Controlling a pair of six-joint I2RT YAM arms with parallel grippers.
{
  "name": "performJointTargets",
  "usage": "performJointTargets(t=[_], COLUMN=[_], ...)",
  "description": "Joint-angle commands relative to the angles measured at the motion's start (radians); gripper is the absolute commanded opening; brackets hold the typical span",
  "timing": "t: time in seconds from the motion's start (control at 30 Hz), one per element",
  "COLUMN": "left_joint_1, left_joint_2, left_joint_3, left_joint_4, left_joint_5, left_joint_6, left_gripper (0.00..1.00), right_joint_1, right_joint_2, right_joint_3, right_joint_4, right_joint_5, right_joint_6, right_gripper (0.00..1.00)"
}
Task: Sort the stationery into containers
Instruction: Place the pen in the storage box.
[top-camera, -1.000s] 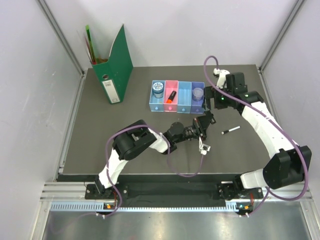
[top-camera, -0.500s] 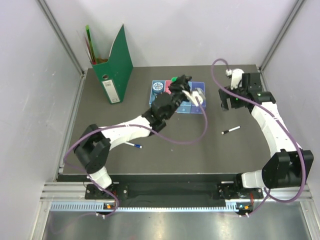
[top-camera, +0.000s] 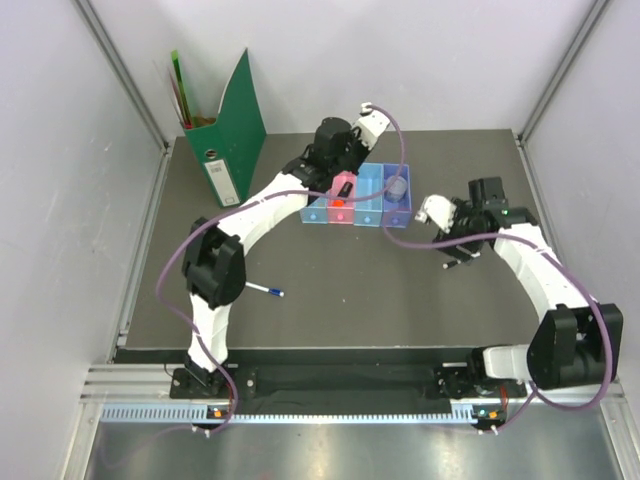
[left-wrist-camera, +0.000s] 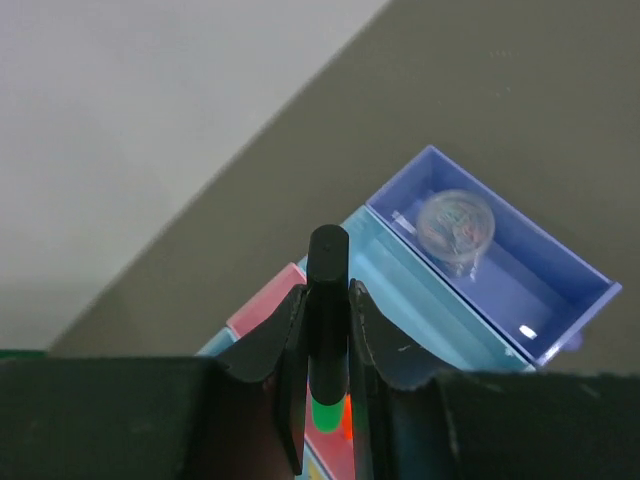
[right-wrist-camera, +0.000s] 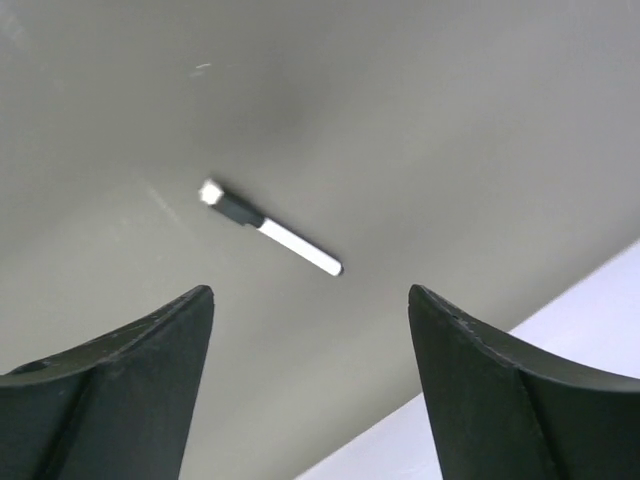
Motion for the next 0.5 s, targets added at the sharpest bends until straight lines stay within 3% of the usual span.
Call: performJointTargets(t=[0.0,0.23,0.47], left_joint_1=[0.042,0.111,0.137], left_joint_2=[0.093,0.251,0.35], left_joint_3=[0.124,0.282,0.399], left_joint_4=[-0.167,-0.277,-0.357], left_joint_5=[0.135,0.221,0.284], left_joint_6=[-0.182,-0.26,-0.288], left_gripper=[0.0,0.0,0.0], right_joint_1=[0.056,0.126,0.128], right_joint_2=[-0.065,-0.053,0.097], right_joint_3=[-0.082,-0.176,-0.113], right_joint_4=[0.052,0.127,0.136], right_joint_5=[-0.002,0.01,0.005], right_joint_6=[-0.252,-0.291,-0.267], right_gripper=[0.74,0.7,0.65])
